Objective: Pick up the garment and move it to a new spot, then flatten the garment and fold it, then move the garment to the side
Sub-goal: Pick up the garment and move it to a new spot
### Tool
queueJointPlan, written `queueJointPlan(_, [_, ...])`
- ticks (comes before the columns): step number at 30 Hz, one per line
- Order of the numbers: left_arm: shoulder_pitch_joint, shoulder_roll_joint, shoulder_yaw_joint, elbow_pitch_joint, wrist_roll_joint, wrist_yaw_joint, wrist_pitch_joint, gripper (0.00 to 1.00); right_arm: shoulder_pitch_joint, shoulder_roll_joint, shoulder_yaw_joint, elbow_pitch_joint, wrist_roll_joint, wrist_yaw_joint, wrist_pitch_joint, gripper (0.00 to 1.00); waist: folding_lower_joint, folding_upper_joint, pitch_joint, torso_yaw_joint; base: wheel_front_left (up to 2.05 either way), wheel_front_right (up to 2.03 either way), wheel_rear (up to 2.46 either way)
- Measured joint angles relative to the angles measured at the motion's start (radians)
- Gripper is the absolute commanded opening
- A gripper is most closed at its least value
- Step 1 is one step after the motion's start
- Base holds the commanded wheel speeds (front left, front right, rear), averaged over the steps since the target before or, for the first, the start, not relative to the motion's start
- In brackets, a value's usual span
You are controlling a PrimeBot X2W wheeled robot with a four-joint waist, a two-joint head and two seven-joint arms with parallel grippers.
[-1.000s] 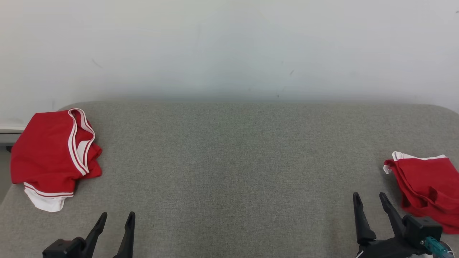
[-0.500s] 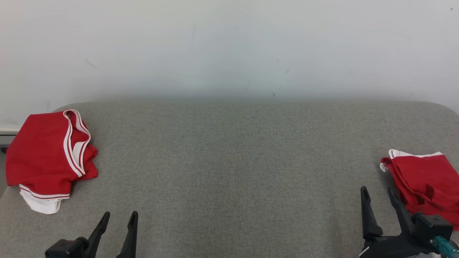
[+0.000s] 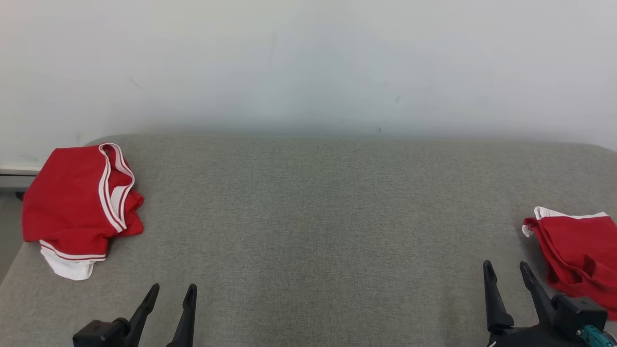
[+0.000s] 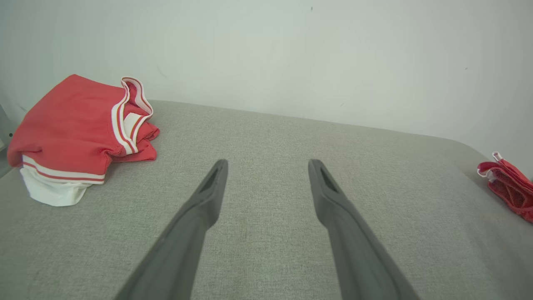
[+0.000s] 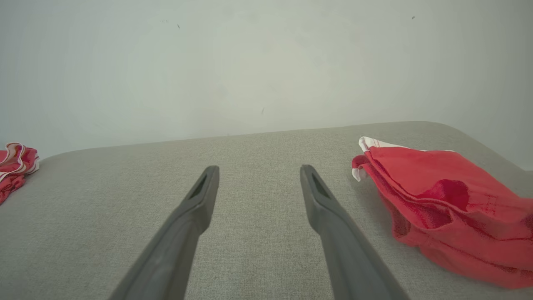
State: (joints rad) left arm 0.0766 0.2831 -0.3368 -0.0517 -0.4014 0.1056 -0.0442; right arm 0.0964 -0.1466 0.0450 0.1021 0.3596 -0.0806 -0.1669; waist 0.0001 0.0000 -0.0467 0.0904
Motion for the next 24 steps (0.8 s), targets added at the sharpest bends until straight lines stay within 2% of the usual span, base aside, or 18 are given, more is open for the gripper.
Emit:
queueJointPlan(9, [0.002, 0.0, 0.004, -0.008, 0.011, 0.004, 0.01, 1.0, 0.006, 0.003, 0.021, -0.009, 0.001, 0.001, 0.018, 1.0, 0.0, 0.0, -0.002, 0.081, 0.0, 0.0, 0.0])
queueJointPlan(18, [0.071, 0.014, 0.059, -0.04, 0.015, 0.01, 0.009, 1.0, -0.035, 0.025, 0.086, 0.007, 0.001, 0.025, 0.045, 1.0, 0.0, 0.0, -0.006, 0.201, 0.0, 0.0, 0.0])
queueJointPlan(24, [0.111, 0.015, 0.097, -0.069, 0.023, 0.017, 0.008, 1.0, -0.036, 0.032, 0.1, 0.003, 0.001, 0.028, 0.055, 1.0, -0.0001, 0.0, -0.004, 0.286, 0.0, 0.0, 0.0])
